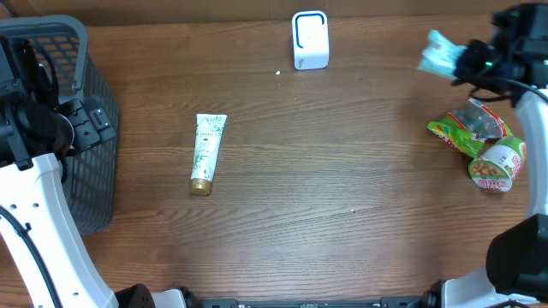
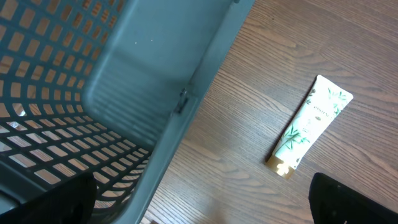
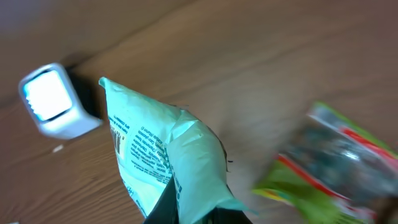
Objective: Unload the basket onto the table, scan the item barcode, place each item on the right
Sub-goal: 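Carry the wipes pack right and release it on the snack bag, then reach the right gripper left to the white conditioner tube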
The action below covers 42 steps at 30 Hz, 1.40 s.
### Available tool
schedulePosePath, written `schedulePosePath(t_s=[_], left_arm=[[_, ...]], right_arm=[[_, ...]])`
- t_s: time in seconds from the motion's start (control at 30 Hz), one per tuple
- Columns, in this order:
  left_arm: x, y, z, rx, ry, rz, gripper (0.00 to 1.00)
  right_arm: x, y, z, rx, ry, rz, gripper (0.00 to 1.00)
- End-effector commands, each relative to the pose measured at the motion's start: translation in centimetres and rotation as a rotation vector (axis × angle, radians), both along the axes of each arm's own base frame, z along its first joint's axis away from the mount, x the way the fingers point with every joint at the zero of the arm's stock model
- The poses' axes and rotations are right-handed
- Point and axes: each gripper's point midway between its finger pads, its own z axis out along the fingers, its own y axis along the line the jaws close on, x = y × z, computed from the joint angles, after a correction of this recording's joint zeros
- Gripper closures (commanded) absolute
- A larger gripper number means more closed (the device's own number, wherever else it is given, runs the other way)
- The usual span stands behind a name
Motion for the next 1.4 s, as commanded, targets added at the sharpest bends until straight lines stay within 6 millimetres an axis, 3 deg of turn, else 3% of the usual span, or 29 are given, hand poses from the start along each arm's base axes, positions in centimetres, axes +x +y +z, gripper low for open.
schedulePosePath(t_s=[0.0, 0.03, 0.2, 0.43, 0.5, 0.53, 0.63, 0.67, 0.77, 0.93, 1.03, 1.13, 1.2, 1.3, 1.37], left_arm=[[0.0, 0.1, 0.0, 0.004, 0.002, -0.014, 0.00], [0.0, 0.1, 0.0, 0.003, 0.002, -0.013, 0.00], [0.0, 0.1, 0.0, 0.004, 0.002, -0.014, 0.00], [0.0, 0.1, 0.0, 0.004, 0.002, -0.014, 0.00], [0.0, 0.1, 0.0, 0.004, 0.002, -0.014, 0.00], [0.0, 0.1, 0.0, 0.003, 0.002, -0.013, 0.00], [0.0, 0.1, 0.0, 0.003, 0.002, -0.013, 0.00], [0.0, 0.1, 0.0, 0.003, 0.002, -0.013, 0.00], [0.0, 0.1, 0.0, 0.004, 0.002, -0.014, 0.00], [0.0, 0.1, 0.0, 0.003, 0.002, -0.013, 0.00], [0.0, 0.1, 0.0, 0.004, 0.002, -0.014, 0.00], [0.0, 0.1, 0.0, 0.004, 0.002, -0.014, 0.00], [0.0, 0.1, 0.0, 0.004, 0.002, -0.014, 0.00], [0.0, 0.1, 0.0, 0.004, 0.002, -0.014, 0.00], [0.0, 0.1, 0.0, 0.004, 0.002, -0.014, 0.00]], right_arm=[[-0.9, -3.9, -3.9, -0.054, 0.101, -0.132, 0.96], [-1.0, -4.7, -5.9, -0.051, 0.143, -0.150, 0.96], [-0.5, -6.4, -10.2, -0.094, 0.225, -0.190, 0.96], [-0.1, -6.3, -15.6, -0.066, 0.320, -0.177, 0.96], [-0.1, -6.2, -15.6, -0.066, 0.321, -0.174, 0.88], [-0.1, -6.2, -15.5, -0.067, 0.318, -0.175, 0.77], [0.1, -6.2, -15.0, -0.068, 0.314, -0.175, 0.47], [0.0, -6.2, -14.7, -0.066, 0.318, -0.176, 0.31], [-0.2, -6.2, -13.9, -0.063, 0.329, -0.177, 0.27], [-0.5, -4.5, -9.9, 0.005, 0.281, -0.127, 0.23], [-0.1, -1.7, -6.9, 0.119, 0.213, -0.047, 0.23], [0.1, 2.6, -3.8, 0.303, 0.131, 0.093, 0.04], [-0.1, 6.4, -1.7, 0.480, 0.085, 0.227, 0.00], [-0.3, 10.9, -0.2, 0.613, 0.052, 0.377, 0.00], [-0.4, 13.5, -0.3, 0.604, 0.053, 0.439, 0.00]])
